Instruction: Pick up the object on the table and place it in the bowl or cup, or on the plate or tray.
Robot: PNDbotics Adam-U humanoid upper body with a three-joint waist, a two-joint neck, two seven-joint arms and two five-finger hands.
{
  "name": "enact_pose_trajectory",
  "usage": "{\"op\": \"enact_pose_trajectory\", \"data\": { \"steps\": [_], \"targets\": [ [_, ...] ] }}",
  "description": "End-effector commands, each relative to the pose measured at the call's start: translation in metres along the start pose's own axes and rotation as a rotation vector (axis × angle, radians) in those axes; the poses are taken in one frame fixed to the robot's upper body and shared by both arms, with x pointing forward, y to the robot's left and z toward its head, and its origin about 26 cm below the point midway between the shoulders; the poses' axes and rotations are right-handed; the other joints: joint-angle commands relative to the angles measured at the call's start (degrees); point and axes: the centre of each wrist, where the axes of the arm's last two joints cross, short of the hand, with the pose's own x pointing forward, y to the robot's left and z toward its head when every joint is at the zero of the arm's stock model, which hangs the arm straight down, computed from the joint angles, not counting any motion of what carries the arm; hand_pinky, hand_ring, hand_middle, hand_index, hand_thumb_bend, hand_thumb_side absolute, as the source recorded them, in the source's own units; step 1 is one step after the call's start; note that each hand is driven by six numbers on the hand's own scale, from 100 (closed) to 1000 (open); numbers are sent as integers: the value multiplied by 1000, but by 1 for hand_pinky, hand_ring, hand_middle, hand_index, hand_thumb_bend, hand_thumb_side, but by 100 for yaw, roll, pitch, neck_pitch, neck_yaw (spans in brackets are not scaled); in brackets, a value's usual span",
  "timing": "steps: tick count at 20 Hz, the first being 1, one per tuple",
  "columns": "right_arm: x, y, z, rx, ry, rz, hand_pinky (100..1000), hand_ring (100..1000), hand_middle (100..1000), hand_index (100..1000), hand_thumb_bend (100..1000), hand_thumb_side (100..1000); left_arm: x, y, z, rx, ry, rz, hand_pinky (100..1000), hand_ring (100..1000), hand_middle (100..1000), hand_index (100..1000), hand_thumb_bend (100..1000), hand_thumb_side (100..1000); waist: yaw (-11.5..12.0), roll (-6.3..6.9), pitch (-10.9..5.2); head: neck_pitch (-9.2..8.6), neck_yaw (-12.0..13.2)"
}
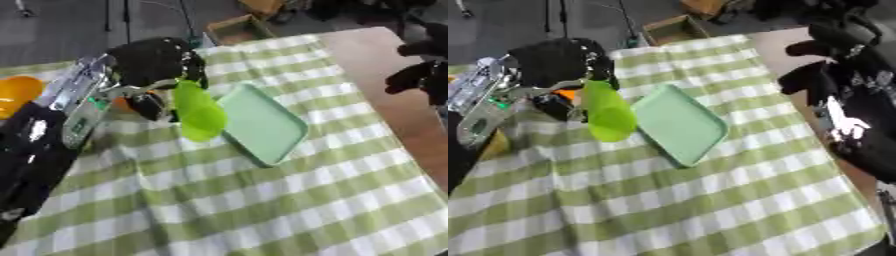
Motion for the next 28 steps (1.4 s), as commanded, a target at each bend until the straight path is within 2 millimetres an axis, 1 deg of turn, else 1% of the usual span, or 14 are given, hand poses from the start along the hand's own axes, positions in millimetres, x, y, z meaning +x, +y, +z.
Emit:
{"op": "enact_pose_trajectory", "data": {
  "steps": [1, 4, 5, 8, 12, 13, 15, 16, 17, 20, 21, 22, 23, 28],
  "targets": [
    [10, 1, -9, 27, -58, -8, 648, 671, 792, 949, 100, 391, -7, 0, -7, 52, 61, -12, 793, 675, 497, 605, 621, 118, -121, 93, -1340, -111, 78],
    [12, 4, -14, 44, -79, -21, 648, 671, 792, 949, 100, 391, -8, -13, -10, 74, 105, 17, 782, 671, 503, 611, 595, 133, -306, 116, -1297, -165, 132],
    [12, 5, -16, 50, -86, -25, 648, 671, 792, 949, 100, 391, -8, -19, -11, 80, 125, 37, 776, 669, 507, 615, 558, 142, -365, 126, -1280, -184, 141],
    [13, 7, -18, 63, -93, -34, 647, 670, 791, 949, 100, 397, -7, -34, -13, 77, 158, 73, 778, 675, 515, 626, 559, 150, -476, 151, -1258, -203, 141],
    [13, 8, -19, 73, -95, -42, 646, 670, 791, 949, 100, 398, -3, -46, -15, -6, 128, 29, 813, 718, 545, 655, 580, 174, -568, 196, -1266, -192, 125],
    [13, 8, -19, 75, -95, -43, 646, 670, 791, 949, 100, 400, -3, -47, -15, -36, 118, 12, 825, 734, 554, 662, 548, 120, -584, 210, -1270, -190, 120],
    [13, 9, -19, 79, -95, -46, 646, 669, 791, 949, 100, 402, -2, -49, -15, -80, 107, -16, 834, 743, 561, 663, 534, 100, -608, 228, -1276, -186, 118],
    [13, 9, -19, 81, -95, -47, 646, 669, 791, 949, 100, 402, -2, -50, -14, -94, 103, -27, 834, 743, 561, 663, 534, 100, -616, 233, -1278, -184, 118],
    [13, 9, -19, 82, -95, -48, 646, 669, 791, 949, 100, 402, -2, -51, -14, -113, 94, -41, 860, 767, 597, 685, 578, 110, -624, 239, -1282, -177, 113],
    [13, 9, -19, 83, -94, -49, 646, 669, 791, 949, 100, 402, -2, -50, -14, -163, 67, -82, 875, 782, 622, 701, 587, 114, -632, 247, -1289, -167, 103],
    [13, 9, -19, 83, -93, -49, 646, 669, 791, 949, 100, 403, -2, -49, -13, -171, 62, -89, 896, 804, 679, 722, 614, 141, -632, 248, -1290, -168, 100],
    [13, 9, -19, 84, -93, -49, 646, 669, 791, 949, 100, 403, -3, -47, -13, -176, 58, -95, 896, 804, 679, 722, 614, 141, -631, 248, -1290, -168, 97],
    [13, 9, -18, 84, -92, -49, 646, 669, 790, 949, 100, 404, -3, -45, -13, -178, 55, -99, 920, 831, 724, 741, 636, 160, -631, 248, -1291, -166, 98],
    [13, 9, -18, 85, -91, -49, 646, 669, 791, 949, 100, 404, -4, -25, -14, -163, 50, -126, 949, 872, 780, 758, 680, 175, -621, 237, -1291, -155, 106]
  ]
}}
